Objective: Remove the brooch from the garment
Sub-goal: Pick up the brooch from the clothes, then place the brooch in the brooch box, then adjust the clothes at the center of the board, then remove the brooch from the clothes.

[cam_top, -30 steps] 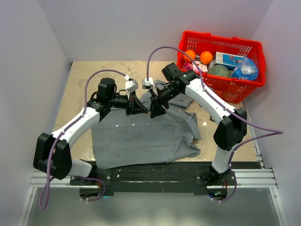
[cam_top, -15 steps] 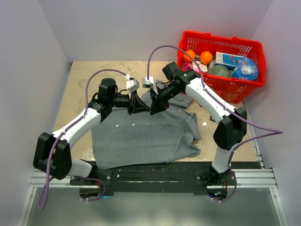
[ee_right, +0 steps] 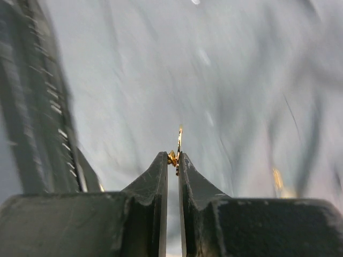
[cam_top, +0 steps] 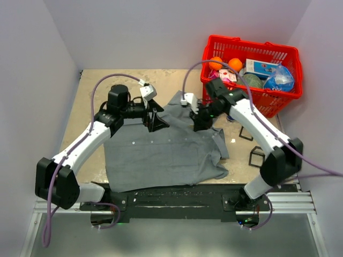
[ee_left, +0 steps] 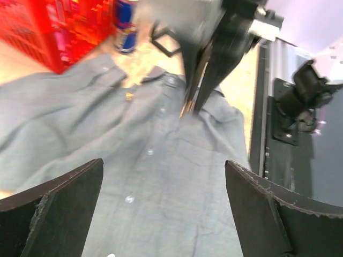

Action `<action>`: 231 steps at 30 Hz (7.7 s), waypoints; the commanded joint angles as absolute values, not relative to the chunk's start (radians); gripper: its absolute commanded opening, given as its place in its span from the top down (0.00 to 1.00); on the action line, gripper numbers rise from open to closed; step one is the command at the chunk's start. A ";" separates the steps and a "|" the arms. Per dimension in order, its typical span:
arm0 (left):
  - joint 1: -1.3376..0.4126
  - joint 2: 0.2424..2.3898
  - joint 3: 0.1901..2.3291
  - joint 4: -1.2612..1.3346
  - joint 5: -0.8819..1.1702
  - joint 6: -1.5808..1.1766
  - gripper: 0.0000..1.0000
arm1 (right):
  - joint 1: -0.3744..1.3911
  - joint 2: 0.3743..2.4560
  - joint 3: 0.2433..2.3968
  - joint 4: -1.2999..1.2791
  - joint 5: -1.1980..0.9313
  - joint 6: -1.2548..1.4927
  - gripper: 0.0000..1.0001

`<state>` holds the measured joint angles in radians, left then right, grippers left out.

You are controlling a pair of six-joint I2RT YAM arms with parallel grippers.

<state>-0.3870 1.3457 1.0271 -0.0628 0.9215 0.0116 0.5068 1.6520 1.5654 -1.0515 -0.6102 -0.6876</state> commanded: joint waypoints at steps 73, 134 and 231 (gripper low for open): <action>-0.265 1.367 1.134 -0.115 0.749 -0.057 0.00 | -0.137 1.029 0.468 -0.653 0.216 -1.319 0.66; -0.081 1.522 1.067 -0.750 0.417 0.712 0.01 | 0.410 1.709 1.396 -0.479 -0.339 -0.328 0.53; -0.284 1.887 1.226 -0.400 0.738 -0.029 0.01 | 0.483 1.939 1.572 -0.594 -0.724 -0.502 1.00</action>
